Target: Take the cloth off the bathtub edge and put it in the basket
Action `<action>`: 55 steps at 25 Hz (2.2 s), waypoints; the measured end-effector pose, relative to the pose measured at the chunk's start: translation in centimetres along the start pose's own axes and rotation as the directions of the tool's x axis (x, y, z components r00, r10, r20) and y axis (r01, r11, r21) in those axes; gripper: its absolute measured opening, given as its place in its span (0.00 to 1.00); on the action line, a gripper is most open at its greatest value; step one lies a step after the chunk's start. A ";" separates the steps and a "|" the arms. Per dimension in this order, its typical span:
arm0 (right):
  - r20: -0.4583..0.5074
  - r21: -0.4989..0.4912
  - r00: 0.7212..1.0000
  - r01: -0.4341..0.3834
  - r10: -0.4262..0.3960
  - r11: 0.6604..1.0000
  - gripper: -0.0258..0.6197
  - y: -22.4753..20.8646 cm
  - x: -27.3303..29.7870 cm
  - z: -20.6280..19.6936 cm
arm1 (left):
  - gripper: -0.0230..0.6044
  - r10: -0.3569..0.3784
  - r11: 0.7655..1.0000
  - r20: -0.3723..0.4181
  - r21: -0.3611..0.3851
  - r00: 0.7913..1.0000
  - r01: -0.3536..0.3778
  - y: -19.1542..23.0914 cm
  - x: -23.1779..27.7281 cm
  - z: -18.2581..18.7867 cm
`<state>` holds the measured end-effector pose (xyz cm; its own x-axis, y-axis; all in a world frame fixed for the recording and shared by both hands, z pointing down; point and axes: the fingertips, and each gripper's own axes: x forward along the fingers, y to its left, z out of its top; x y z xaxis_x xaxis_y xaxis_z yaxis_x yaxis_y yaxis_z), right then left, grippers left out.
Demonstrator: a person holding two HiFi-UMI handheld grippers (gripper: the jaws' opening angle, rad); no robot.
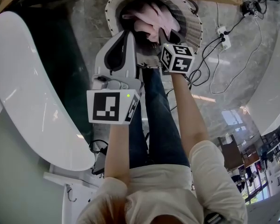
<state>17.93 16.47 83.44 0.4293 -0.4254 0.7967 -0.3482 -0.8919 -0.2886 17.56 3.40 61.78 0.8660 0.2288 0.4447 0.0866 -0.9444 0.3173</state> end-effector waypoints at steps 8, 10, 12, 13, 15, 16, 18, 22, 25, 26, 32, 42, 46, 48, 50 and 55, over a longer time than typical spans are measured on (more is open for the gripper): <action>-0.058 -0.020 0.998 0.027 -0.028 0.999 0.17 -0.6 0.5 -0.6 | 0.05 -0.009 1.000 0.002 -0.004 1.000 0.009 0.1 0.3 0.2; -0.056 -0.023 0.998 0.038 -0.039 0.999 0.18 -0.8 0.4 -0.6 | 0.05 -0.009 1.000 0.002 -0.005 1.000 0.009 0.1 0.4 0.2; -0.039 -0.025 0.998 0.049 -0.050 0.998 0.18 -1.1 0.2 -0.3 | 0.05 -0.010 1.000 0.002 -0.004 1.000 0.010 0.1 0.5 0.3; -0.030 -0.026 0.998 0.051 -0.052 0.998 0.18 -1.1 0.1 -0.1 | 0.05 -0.010 1.000 0.003 -0.003 1.000 0.010 0.1 0.6 0.3; -0.018 -0.030 0.999 0.050 -0.051 0.998 0.18 -1.1 0.2 0.4 | 0.05 -0.009 1.000 0.004 -0.003 1.000 0.009 0.2 0.6 0.3; -0.015 -0.031 0.999 0.048 -0.049 0.998 0.18 -1.0 0.2 0.5 | 0.05 -0.009 1.000 0.004 -0.004 1.000 0.009 0.1 0.7 0.3; -0.012 -0.036 0.999 0.047 -0.048 0.998 0.18 -1.0 0.2 0.7 | 0.05 -0.012 1.000 0.003 -0.004 1.000 0.012 0.0 0.7 0.3; -0.016 -0.061 0.999 0.044 -0.045 0.997 0.18 -0.7 0.1 0.7 | 0.05 -0.018 1.000 0.003 -0.001 1.000 0.018 -0.3 0.6 0.3; -0.010 -0.061 0.999 0.042 -0.043 0.997 0.17 -0.6 0.0 0.9 | 0.05 -0.013 1.000 0.006 -0.001 1.000 0.013 -0.3 0.6 0.3; -0.004 -0.060 0.999 0.044 -0.045 0.997 0.16 -0.6 -0.1 1.0 | 0.05 -0.012 1.000 0.007 -0.001 1.000 0.012 -0.3 0.6 0.3; 0.027 -0.076 0.998 0.052 -0.050 0.996 0.08 -0.4 -0.5 1.8 | 0.05 -0.011 1.000 0.008 -0.001 1.000 0.011 -0.5 0.4 0.2; 0.050 -0.077 0.998 0.048 -0.044 0.996 0.04 -0.3 -1.0 2.8 | 0.05 -0.010 1.000 0.014 0.001 1.000 0.010 -0.8 0.3 0.3; 0.058 -0.067 0.997 0.045 -0.041 0.997 0.04 -0.2 -1.2 3.1 | 0.05 -0.013 1.000 0.017 0.003 1.000 0.013 -0.9 0.3 0.5; 0.064 -0.062 0.997 0.043 -0.039 0.997 0.04 -0.2 -1.4 3.3 | 0.05 -0.012 1.000 0.019 0.004 1.000 0.012 -0.9 0.3 0.6; 0.072 -0.055 0.997 0.038 -0.034 0.998 0.04 -0.1 -1.6 3.6 | 0.05 -0.011 1.000 0.023 0.003 1.000 0.011 -0.9 0.3 0.8; 0.095 -0.027 0.995 0.025 -0.023 0.999 0.04 0.1 -2.3 4.7 | 0.05 -0.013 1.000 0.039 0.003 0.999 0.013 -1.2 0.4 1.8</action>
<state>20.85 16.68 79.10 0.5144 -0.4178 0.7489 -0.3595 -0.8979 -0.2540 18.66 4.15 60.06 0.8835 0.2316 0.4072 0.0992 -0.9420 0.3207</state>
